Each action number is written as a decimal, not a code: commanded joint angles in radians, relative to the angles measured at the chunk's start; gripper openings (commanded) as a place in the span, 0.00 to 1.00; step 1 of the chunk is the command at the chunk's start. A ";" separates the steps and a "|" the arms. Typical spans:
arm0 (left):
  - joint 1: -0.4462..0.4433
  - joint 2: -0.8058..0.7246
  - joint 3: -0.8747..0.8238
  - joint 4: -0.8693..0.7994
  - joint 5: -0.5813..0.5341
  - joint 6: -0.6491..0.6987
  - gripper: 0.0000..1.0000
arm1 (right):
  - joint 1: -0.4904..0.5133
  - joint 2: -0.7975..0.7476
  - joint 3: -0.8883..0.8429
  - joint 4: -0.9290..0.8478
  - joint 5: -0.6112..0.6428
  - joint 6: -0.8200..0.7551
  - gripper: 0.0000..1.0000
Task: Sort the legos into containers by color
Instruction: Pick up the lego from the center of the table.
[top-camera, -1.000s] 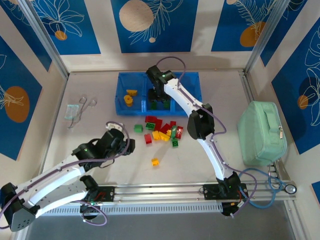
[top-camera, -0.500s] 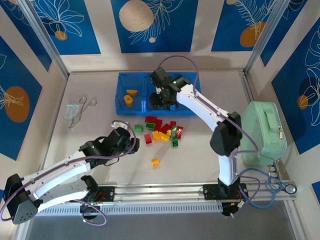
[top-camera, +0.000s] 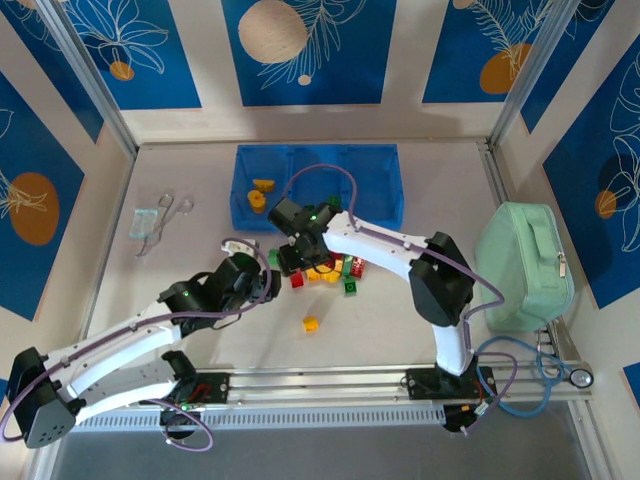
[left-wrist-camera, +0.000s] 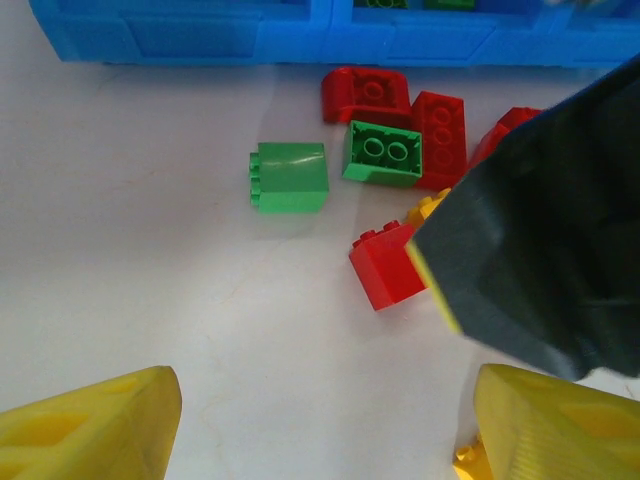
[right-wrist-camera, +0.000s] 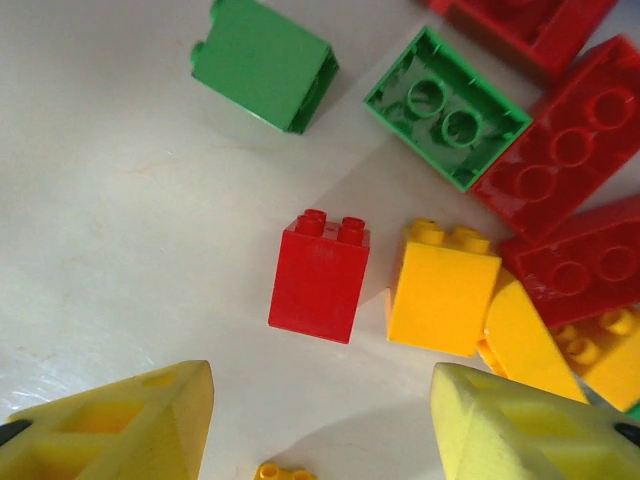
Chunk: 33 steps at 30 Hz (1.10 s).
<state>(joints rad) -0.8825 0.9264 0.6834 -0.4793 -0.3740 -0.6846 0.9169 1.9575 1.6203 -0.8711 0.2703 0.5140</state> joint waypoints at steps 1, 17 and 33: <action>-0.011 -0.050 0.003 -0.011 -0.045 -0.024 0.77 | 0.006 0.046 0.014 -0.003 -0.017 0.042 0.60; -0.010 -0.105 -0.028 -0.051 -0.083 -0.044 0.77 | 0.058 0.191 0.088 -0.038 -0.002 0.088 0.58; -0.010 -0.120 -0.045 -0.048 -0.084 -0.049 0.77 | 0.079 0.277 0.146 -0.075 0.070 0.123 0.52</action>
<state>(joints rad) -0.8825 0.8085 0.6460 -0.5167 -0.4465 -0.7261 0.9909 2.2009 1.7325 -0.9119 0.3191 0.6117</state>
